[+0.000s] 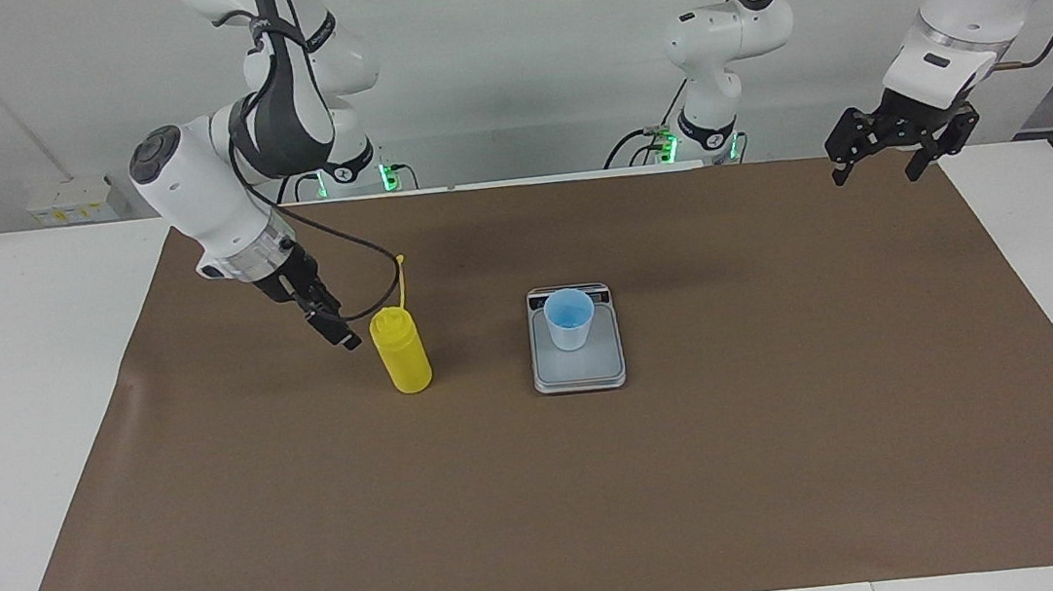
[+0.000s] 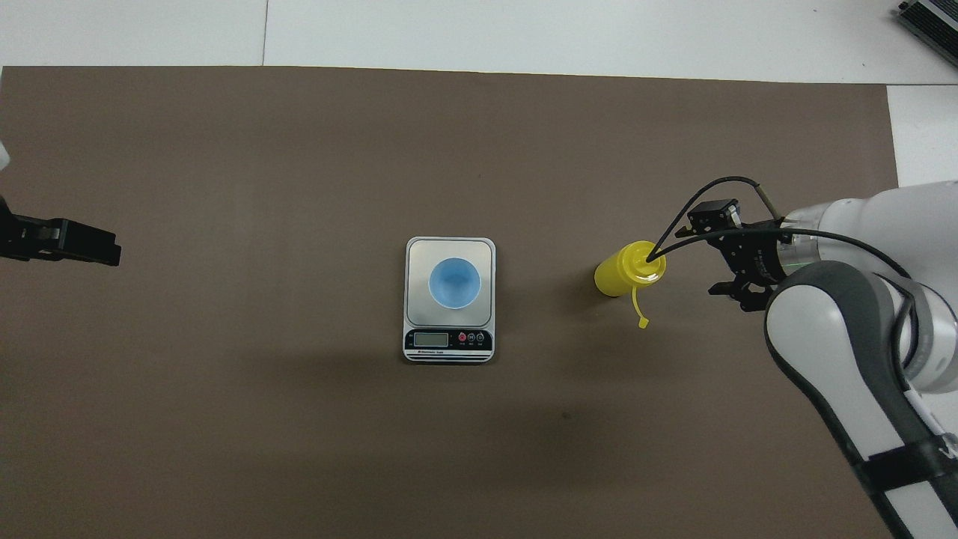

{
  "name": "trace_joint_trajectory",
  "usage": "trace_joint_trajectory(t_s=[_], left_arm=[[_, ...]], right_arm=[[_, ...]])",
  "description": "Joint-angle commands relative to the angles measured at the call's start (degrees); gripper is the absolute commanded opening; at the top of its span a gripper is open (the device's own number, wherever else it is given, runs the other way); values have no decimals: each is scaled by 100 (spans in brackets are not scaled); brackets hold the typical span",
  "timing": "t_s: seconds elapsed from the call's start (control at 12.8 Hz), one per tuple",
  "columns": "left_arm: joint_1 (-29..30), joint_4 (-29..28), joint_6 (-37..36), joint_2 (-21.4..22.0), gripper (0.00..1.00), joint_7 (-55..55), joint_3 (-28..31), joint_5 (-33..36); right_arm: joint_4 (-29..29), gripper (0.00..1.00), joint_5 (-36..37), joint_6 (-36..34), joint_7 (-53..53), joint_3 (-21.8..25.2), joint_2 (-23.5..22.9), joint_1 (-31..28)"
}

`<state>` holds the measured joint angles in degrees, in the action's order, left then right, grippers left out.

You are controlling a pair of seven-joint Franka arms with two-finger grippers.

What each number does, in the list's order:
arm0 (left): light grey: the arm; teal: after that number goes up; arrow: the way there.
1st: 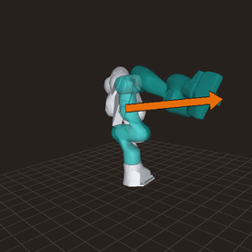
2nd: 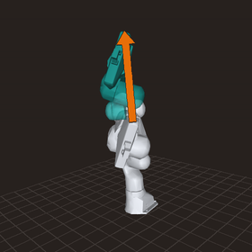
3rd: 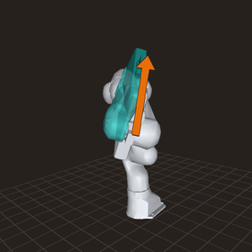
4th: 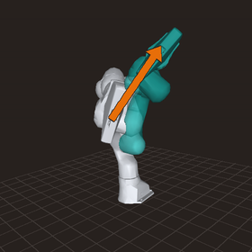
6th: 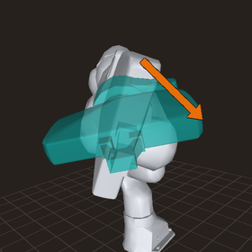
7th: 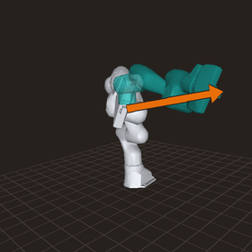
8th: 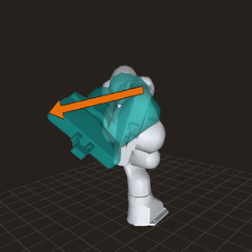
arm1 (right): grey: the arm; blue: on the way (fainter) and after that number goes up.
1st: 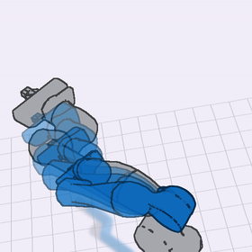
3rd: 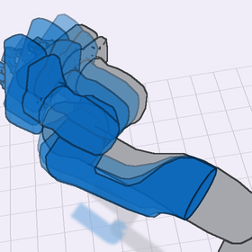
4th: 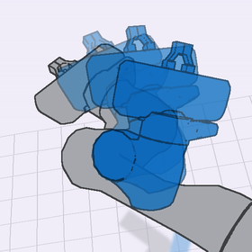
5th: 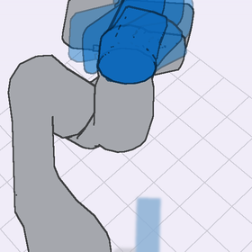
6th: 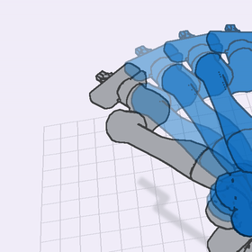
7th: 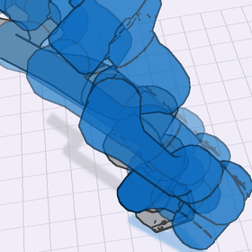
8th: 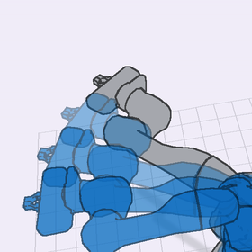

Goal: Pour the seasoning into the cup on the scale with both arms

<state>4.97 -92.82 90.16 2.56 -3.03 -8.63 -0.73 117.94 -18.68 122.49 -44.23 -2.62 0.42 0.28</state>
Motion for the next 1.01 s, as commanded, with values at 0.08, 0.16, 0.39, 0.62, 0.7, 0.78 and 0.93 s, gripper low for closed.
trace_joint_trajectory(t_s=[0.08,0.16,0.39,0.62,0.7,0.78,0.93], left_arm=[[30,-87,-34,96,100,31,2,-68],[30,-87,-34,104,100,31,2,-68],[30,-87,-34,104,100,31,2,-68],[30,-87,-34,104,100,31,2,-68],[30,-87,-34,104,100,31,2,-68],[39,-87,-34,104,100,31,2,-68],[30,-87,-34,104,100,31,2,-68]], right_arm=[[80,100,731,-120,1739,-10,343,-37],[72,100,1117,-286,1943,-28,457,-36],[-400,100,1552,-917,2899,-28,608,-89],[-1376,100,1552,-1719,3289,-10,266,-142],[-1605,100,1552,-1790,3307,-2,178,-151],[-1886,100,1569,-1999,3307,-1,55,-142],[-2134,100,1622,-2378,3316,16,1,-133]])
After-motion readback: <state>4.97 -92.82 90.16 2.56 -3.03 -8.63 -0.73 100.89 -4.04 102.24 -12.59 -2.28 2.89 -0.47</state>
